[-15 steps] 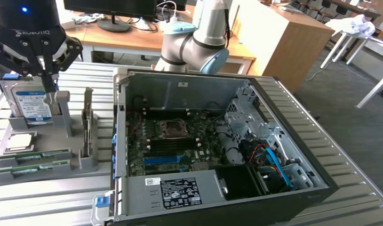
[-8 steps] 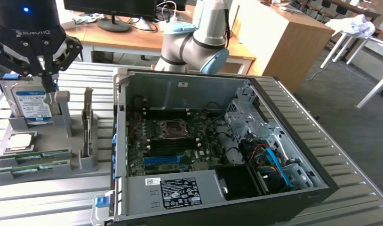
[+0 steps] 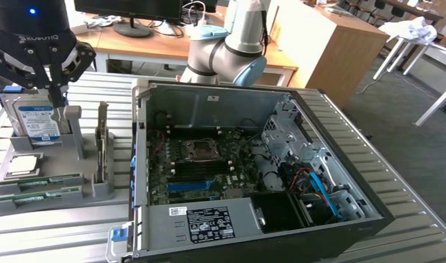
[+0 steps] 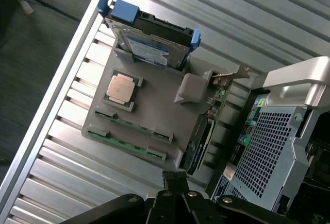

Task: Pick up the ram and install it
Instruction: 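Pick up the ram and move it above insertion slot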

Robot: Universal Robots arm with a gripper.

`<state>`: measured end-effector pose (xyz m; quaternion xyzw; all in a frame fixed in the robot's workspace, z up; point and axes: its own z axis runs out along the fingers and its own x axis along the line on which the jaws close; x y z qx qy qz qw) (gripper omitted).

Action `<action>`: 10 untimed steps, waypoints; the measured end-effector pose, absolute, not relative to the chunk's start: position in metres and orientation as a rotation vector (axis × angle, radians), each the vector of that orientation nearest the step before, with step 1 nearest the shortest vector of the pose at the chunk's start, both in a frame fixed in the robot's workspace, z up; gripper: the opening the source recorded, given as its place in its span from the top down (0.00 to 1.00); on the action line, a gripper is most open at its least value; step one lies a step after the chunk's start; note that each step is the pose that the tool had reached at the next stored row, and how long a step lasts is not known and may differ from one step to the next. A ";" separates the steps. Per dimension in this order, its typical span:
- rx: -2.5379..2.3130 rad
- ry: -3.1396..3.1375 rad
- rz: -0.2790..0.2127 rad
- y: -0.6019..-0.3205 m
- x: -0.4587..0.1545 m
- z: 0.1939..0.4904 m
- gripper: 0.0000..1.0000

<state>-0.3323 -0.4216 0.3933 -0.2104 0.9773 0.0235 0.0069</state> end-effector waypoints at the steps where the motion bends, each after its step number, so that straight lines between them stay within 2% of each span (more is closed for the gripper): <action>1: -0.667 3.055 0.073 -0.422 -0.332 0.393 0.90; 10: -0.745 3.038 0.074 -0.422 -0.332 0.393 0.90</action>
